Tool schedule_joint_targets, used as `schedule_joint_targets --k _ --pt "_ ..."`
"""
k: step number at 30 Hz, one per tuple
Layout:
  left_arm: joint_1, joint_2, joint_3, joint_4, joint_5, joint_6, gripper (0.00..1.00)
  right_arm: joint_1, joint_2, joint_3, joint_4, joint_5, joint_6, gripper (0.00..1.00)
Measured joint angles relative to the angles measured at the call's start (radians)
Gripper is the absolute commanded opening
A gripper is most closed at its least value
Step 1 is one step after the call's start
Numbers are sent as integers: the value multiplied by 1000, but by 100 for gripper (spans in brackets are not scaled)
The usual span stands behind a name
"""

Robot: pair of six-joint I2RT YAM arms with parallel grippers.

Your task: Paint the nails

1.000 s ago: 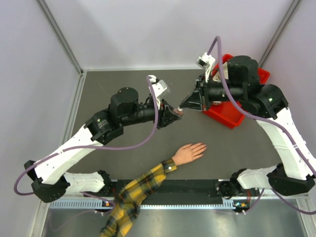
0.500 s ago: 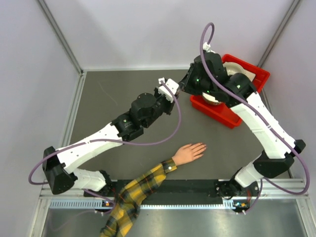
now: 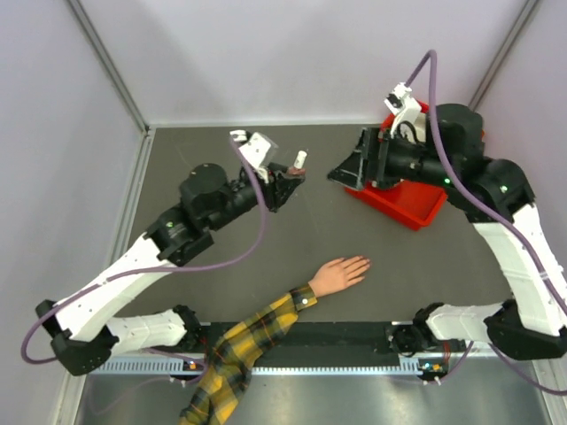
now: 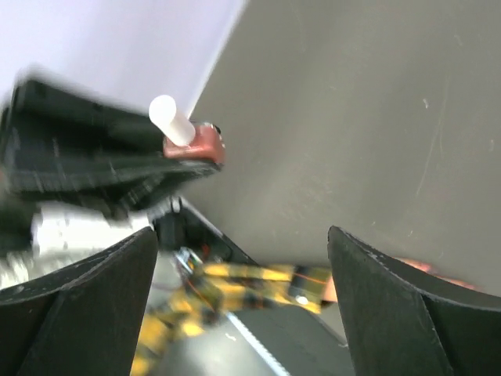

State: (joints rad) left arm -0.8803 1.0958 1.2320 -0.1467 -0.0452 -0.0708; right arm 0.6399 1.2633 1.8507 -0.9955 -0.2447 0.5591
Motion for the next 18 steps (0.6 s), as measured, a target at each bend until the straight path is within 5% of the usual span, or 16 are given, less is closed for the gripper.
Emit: schedule_joint_targets --k 3,7,10,18 --pt "11 -45 60 -85 176 -60 0 -20 -55 -19 34 -162 -163 79" --pt "12 -46 125 -140 417 -132 0 -21 -58 -18 58 -321 -304 51" --pt "12 -24 138 -180 559 -172 0 -22 -22 -18 81 -444 -352 43" --pt "16 26 138 -256 713 -198 0 -23 57 -19 86 -685 -375 47"
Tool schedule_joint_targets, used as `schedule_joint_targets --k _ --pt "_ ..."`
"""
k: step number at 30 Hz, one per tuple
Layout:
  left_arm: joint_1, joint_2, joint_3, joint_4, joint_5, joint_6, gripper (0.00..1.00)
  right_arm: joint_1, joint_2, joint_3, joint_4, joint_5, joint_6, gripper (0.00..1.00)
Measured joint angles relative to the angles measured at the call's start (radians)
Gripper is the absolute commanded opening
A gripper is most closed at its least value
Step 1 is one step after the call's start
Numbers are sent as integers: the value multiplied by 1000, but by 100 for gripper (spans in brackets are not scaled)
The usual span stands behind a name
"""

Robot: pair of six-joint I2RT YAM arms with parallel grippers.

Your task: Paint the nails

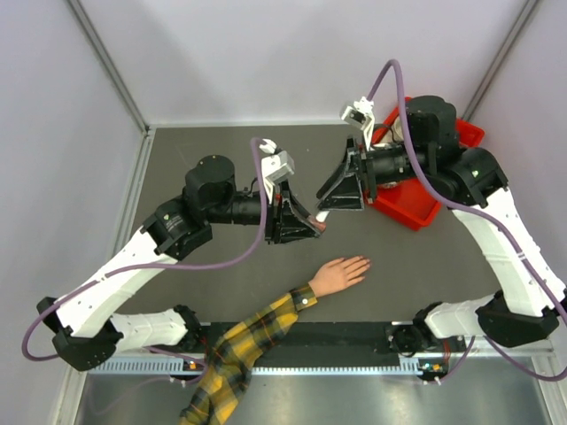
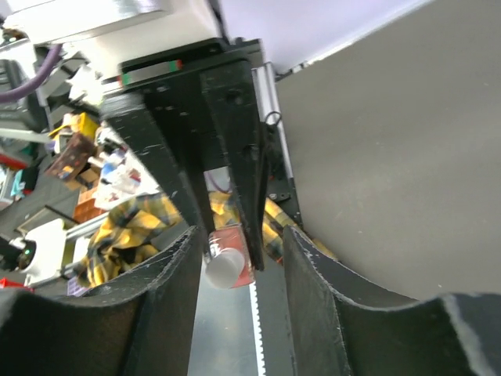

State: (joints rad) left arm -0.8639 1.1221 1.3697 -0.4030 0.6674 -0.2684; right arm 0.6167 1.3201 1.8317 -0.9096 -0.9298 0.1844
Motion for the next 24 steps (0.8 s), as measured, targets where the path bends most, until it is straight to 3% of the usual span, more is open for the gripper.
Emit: schedule_joint_targets --k 9,14,18,22,24 --pt "0 -1 0 -1 37 -1 0 0 -27 -8 -6 -56 -11 46" --pt "0 -1 0 -1 55 -3 0 0 -27 -22 -18 -73 -24 37" --pt "4 -1 0 -1 61 -3 0 0 -27 -33 -23 -85 -26 20" --pt "7 0 2 -2 69 -7 0 0 -27 -32 -21 -89 -26 11" --pt "8 0 3 -2 64 -9 0 0 -26 -32 -17 -89 -26 0"
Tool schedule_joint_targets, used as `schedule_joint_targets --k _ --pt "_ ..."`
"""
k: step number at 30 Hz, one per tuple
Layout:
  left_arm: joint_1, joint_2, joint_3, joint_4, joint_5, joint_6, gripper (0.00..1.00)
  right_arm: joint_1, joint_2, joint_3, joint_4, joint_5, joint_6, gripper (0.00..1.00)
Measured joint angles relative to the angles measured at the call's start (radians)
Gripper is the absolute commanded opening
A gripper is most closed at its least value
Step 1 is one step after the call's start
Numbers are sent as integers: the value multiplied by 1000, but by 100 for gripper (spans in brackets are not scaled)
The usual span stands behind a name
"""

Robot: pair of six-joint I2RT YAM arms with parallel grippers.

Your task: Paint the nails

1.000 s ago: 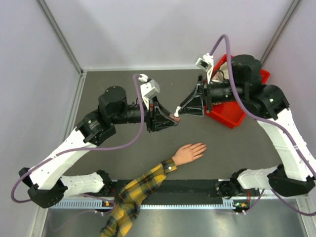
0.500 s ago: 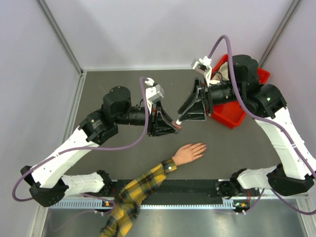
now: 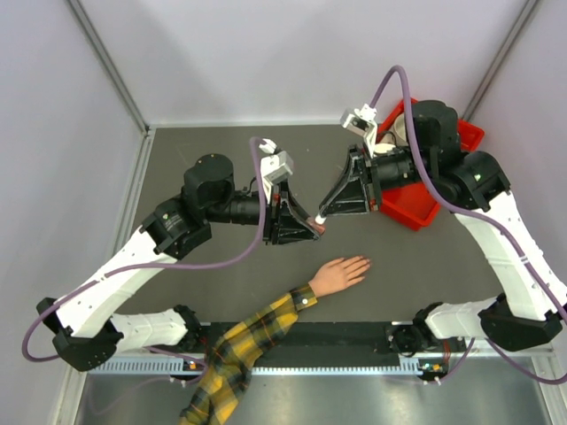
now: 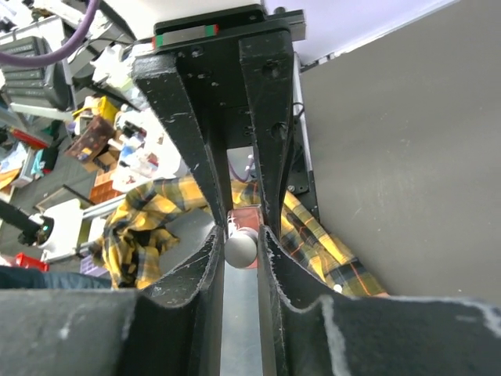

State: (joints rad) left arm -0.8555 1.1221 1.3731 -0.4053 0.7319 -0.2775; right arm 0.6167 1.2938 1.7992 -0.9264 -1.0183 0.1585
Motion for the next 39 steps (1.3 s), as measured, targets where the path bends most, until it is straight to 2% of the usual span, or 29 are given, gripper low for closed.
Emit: schedule_joint_targets --k 2,6,10,15,18,21,22,23,24,27,30,33,38,39 --pt "0 0 4 -6 -38 0 0 0 0 0 3 13 1 0" --pt "-10 -13 5 -29 -233 28 0 16 8 6 26 154 21 0" --pt "-20 -42 -29 3 -487 102 0 120 68 97 31 511 141 0" --pt "-39 -26 -167 254 -777 241 0 214 106 98 64 1004 481 0" --pt "-39 53 -179 359 -879 317 0 222 222 243 -39 1167 566 0" --pt "-20 98 -179 406 -938 364 0 222 318 351 -103 1261 620 0" --pt "-17 98 -185 409 -944 372 0 223 321 351 -105 1271 640 3" --pt "-18 93 -193 415 -943 375 0 225 320 346 -108 1275 653 11" --pt "-19 85 -203 421 -942 377 0 229 308 325 -100 1279 667 30" --pt "-26 56 -209 399 -924 358 0 231 248 246 -72 1225 699 69" --pt "-1 9 -206 343 -905 327 0 212 163 164 -72 1059 644 90" --pt "13 -62 -190 235 -839 285 0 161 97 140 -60 910 500 99" --pt "13 -150 -125 100 -650 202 0 122 -10 83 -35 688 197 99" --pt "15 -158 -108 78 -603 183 0 116 -26 70 -37 634 148 95"
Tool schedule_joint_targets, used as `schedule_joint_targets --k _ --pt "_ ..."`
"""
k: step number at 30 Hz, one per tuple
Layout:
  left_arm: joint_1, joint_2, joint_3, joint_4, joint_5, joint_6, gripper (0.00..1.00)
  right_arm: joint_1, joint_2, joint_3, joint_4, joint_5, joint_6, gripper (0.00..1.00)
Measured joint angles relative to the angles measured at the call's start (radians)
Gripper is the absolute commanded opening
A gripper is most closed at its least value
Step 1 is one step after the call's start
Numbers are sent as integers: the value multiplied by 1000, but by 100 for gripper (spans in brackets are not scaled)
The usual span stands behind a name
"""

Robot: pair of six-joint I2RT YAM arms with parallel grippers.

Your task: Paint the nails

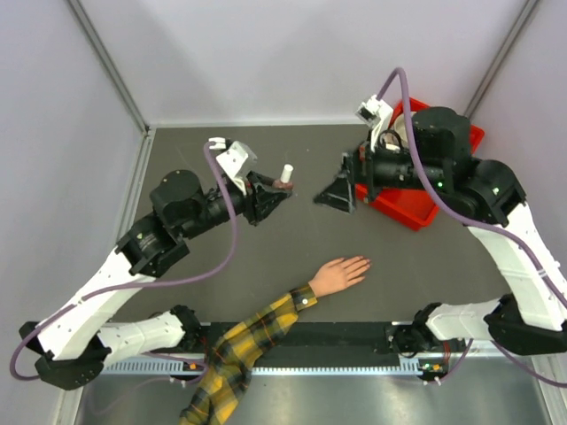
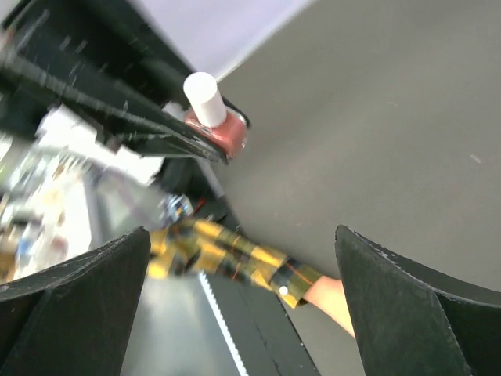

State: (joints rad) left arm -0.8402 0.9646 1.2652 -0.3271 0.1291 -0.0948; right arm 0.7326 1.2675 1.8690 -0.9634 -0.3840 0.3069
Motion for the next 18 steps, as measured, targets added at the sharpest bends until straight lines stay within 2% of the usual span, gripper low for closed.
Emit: schedule_joint_targets --k 2,4,7,8,9,13,16,17,18 --pt "6 3 42 -34 119 -40 0 -20 -16 -11 -1 -117 -62 91" --pt "16 29 88 -53 270 -93 0 -50 -16 -12 10 -234 -101 84" --pt "23 69 114 -62 410 -143 0 -67 -7 -17 36 -367 -127 71" --pt "27 84 115 -68 451 -155 0 -68 -2 -17 45 -416 -129 68" --pt "30 98 115 -79 483 -167 0 -68 3 -17 51 -452 -132 60" --pt "37 132 115 -103 566 -196 0 -68 21 -17 53 -537 -143 49" --pt "41 134 115 -100 606 -209 0 -68 28 -19 50 -562 -147 48" --pt "41 134 115 -98 618 -214 0 -68 29 -19 50 -569 -148 53" --pt "41 134 115 -96 628 -218 0 -68 30 -19 50 -574 -148 55"
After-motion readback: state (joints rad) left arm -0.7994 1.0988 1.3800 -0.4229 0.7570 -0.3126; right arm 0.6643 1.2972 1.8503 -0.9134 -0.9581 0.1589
